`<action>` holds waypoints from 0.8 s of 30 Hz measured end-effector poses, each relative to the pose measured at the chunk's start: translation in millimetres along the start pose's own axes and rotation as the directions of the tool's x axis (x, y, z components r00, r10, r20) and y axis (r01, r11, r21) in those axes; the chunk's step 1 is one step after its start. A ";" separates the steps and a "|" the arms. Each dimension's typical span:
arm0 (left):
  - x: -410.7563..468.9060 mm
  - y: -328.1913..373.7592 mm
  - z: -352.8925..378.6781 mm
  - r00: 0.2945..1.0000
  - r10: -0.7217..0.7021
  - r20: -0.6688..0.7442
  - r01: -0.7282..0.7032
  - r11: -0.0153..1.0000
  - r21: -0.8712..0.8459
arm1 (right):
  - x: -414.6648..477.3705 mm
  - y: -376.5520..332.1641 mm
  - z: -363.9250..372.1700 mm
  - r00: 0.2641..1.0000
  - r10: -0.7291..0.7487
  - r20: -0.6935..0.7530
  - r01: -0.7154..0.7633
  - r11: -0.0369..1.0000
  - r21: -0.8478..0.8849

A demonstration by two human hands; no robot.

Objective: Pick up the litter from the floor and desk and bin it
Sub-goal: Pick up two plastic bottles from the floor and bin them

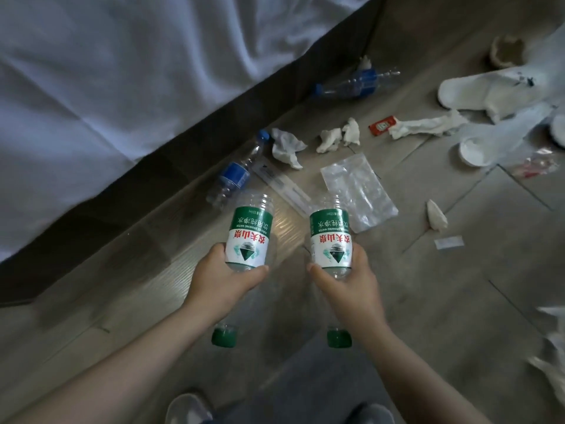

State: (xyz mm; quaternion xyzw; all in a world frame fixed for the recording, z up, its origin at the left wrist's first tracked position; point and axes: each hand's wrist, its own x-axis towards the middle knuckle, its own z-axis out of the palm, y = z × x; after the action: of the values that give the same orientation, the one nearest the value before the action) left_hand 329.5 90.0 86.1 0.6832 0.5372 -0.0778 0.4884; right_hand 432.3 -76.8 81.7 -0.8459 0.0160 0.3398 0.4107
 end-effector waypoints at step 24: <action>-500.0 561.6 -130.0 0.648 0.673 0.358 -0.719 0.695 -0.007 | -415.3 -338.8 -505.2 0.751 0.042 -0.659 0.212 0.930 0.300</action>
State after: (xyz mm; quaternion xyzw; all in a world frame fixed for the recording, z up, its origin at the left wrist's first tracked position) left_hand 524.7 -110.9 795.8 0.8448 0.1360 -0.0344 0.5164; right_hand 500.7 -313.7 775.7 -0.8217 0.1807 -0.0057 0.5404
